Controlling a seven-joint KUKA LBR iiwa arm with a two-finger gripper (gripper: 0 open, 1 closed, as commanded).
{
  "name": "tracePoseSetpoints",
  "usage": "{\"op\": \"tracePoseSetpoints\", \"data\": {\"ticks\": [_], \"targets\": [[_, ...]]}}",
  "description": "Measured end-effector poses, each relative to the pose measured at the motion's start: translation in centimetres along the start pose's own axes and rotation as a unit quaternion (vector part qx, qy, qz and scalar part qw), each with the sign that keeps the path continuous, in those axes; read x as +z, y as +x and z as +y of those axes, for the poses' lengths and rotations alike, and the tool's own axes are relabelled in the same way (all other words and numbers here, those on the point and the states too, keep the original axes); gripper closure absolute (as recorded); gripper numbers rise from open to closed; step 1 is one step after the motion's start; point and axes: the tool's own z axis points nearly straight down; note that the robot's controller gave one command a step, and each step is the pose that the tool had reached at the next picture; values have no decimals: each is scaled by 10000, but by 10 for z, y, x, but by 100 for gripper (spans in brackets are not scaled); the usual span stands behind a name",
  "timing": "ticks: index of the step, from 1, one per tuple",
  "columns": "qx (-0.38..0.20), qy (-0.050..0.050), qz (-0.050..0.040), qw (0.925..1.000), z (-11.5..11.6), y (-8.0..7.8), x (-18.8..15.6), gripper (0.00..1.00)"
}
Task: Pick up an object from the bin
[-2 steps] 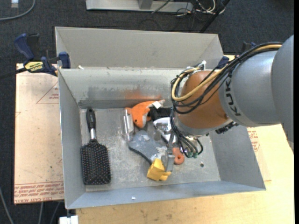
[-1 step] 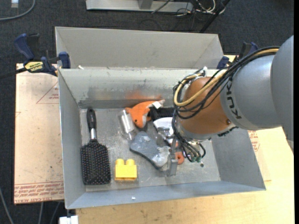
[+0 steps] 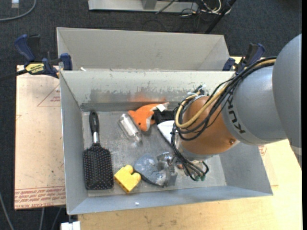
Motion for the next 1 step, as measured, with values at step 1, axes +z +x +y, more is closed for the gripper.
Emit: {"op": "tracePoseSetpoints", "data": {"ticks": [1], "targets": [[6,1,0,10000,0,0,0,100]]}}
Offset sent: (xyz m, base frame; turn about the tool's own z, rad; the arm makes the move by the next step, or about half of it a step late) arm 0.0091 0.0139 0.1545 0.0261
